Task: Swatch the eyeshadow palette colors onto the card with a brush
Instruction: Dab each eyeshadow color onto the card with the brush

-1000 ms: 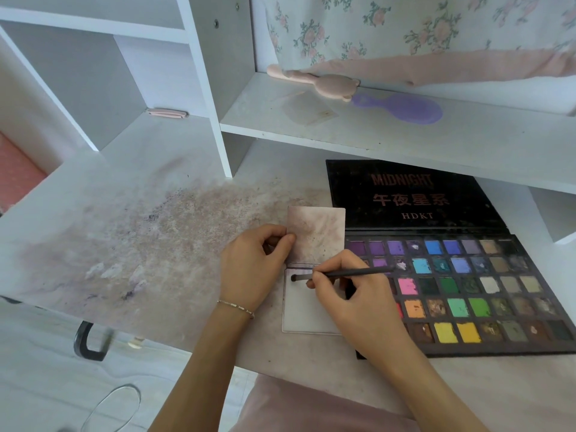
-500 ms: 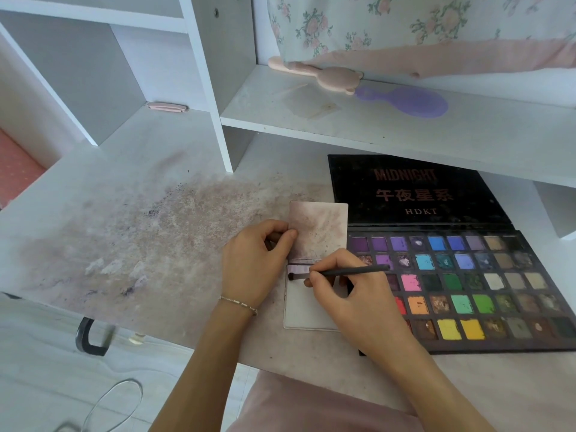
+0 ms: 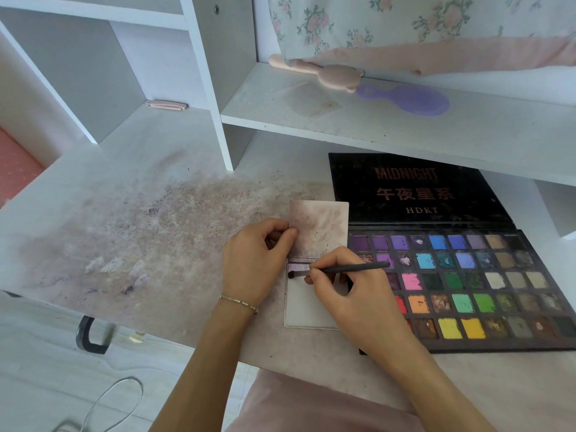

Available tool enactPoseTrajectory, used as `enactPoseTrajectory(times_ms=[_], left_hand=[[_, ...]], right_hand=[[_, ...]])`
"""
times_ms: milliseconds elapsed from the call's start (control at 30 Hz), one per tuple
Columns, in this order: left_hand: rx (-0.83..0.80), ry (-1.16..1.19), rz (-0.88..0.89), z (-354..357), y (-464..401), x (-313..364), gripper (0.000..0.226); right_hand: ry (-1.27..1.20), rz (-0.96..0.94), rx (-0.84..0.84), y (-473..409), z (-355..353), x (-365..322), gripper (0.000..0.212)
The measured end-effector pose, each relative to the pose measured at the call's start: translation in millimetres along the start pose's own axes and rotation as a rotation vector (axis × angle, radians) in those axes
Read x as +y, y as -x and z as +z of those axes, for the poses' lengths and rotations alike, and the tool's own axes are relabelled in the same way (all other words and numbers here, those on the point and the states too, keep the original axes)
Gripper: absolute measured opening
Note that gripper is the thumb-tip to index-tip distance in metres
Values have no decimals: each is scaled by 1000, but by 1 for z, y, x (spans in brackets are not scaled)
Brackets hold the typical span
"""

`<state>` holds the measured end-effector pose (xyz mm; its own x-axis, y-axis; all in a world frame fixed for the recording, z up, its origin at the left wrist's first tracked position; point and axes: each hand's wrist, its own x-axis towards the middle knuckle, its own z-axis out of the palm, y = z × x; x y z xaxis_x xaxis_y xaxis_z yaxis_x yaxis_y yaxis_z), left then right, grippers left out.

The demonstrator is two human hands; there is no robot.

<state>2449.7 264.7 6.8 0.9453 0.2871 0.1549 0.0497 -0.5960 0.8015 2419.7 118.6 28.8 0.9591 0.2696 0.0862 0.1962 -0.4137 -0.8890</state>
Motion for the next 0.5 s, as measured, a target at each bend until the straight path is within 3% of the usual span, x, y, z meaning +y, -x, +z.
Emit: enactPoseTrajectory(times_ms=[500], left_hand=[[8, -7, 13, 1, 0, 0, 8]], right_hand=[[12, -2, -5, 0, 0, 1, 13]])
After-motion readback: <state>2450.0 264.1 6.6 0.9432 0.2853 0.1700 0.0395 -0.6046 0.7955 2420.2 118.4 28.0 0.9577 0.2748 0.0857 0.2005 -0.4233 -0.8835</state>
